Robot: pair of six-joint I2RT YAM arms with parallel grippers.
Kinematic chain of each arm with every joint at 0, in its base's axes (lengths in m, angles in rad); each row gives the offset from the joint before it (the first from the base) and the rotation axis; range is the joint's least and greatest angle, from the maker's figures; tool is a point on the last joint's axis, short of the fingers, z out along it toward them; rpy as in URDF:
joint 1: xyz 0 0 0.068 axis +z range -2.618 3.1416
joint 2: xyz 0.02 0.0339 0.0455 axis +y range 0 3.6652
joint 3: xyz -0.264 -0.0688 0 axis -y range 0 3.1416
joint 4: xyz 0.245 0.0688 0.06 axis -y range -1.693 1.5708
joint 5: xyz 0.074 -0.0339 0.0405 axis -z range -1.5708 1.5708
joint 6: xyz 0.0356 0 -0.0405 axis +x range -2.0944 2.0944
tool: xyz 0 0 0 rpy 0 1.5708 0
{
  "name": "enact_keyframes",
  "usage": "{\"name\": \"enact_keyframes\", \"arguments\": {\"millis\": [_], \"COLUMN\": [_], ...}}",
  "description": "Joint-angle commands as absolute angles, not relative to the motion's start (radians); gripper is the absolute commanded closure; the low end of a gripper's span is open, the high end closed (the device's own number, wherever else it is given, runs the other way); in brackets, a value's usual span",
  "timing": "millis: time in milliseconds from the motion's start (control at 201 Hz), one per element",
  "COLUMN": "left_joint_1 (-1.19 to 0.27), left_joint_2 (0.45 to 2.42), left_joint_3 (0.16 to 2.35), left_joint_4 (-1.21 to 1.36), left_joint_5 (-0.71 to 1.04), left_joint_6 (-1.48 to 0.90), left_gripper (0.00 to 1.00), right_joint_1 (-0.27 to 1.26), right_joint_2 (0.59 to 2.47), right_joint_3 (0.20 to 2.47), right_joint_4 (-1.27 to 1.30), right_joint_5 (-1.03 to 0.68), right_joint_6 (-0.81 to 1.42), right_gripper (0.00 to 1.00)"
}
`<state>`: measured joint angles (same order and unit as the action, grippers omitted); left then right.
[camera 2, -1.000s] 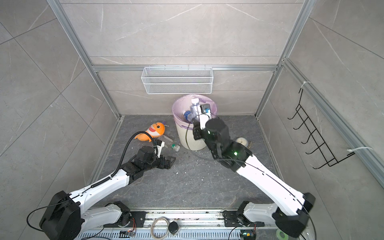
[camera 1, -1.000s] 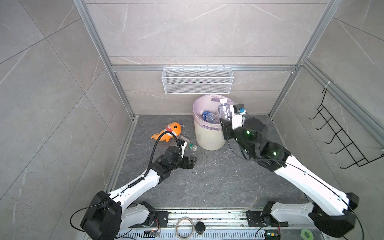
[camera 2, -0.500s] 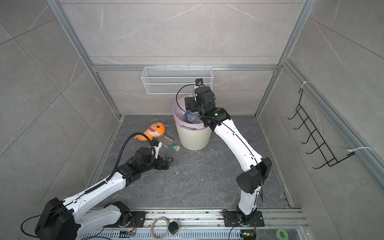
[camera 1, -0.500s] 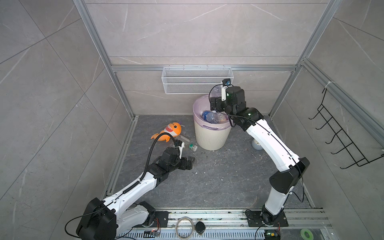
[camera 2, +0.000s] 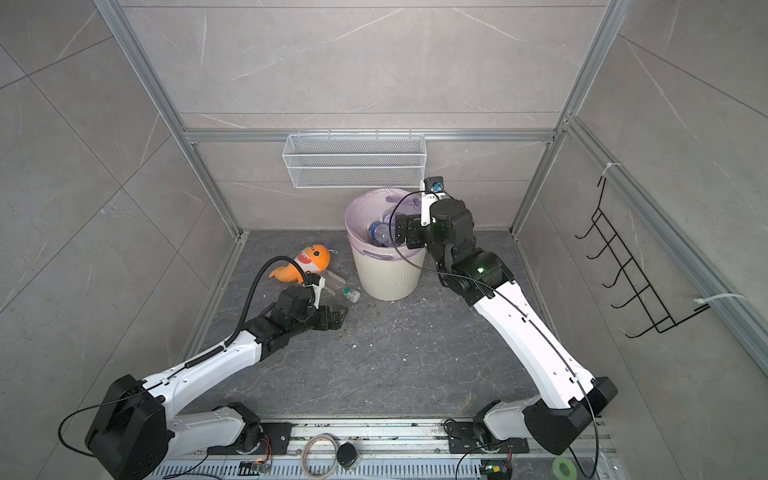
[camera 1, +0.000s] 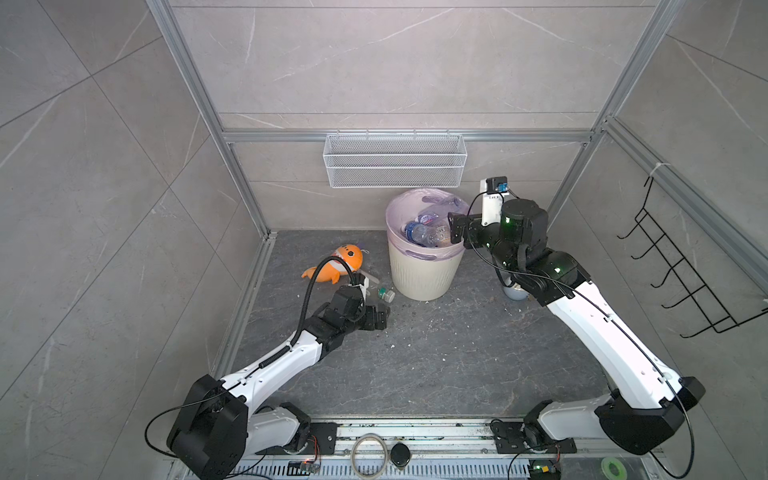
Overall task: Throw the plastic bottles in the bin
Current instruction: 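Draw the right gripper back beside the bin while the left gripper rises, then lower the left gripper onto the clear green-cap bottle and close it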
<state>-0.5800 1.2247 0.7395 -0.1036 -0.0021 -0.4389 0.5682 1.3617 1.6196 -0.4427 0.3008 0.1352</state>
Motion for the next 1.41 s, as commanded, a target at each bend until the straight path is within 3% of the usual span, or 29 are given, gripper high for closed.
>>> {"name": "enact_keyframes", "arguments": {"millis": [0, 647, 941, 1404], "left_joint_1": [-0.563, -0.504, -0.493, -0.436], "left_joint_2": [1.232, 1.383, 1.559, 1.783], "left_joint_3": [0.793, 1.006, 1.203, 1.359], "left_joint_4": [-0.109, -0.213, -0.392, -0.464], "left_joint_5": [-0.033, -0.102, -0.229, -0.181], "left_joint_6": [-0.487, -0.656, -0.791, -0.922], "left_gripper": [0.0, 0.0, 0.05, 0.06], "right_joint_1": [0.571, 0.574, 0.578, 0.578], "right_joint_2": [1.313, 1.037, 0.953, 0.974], "right_joint_3": [1.544, 0.964, 0.688, 0.546], "right_joint_4": [-0.425, -0.324, -0.169, -0.029], "right_joint_5": [0.284, 0.138, 0.176, 0.221], "right_joint_6": [0.175, 0.306, 0.327, 0.326], "right_gripper": [0.01, 0.01, 0.01, 0.01]}}
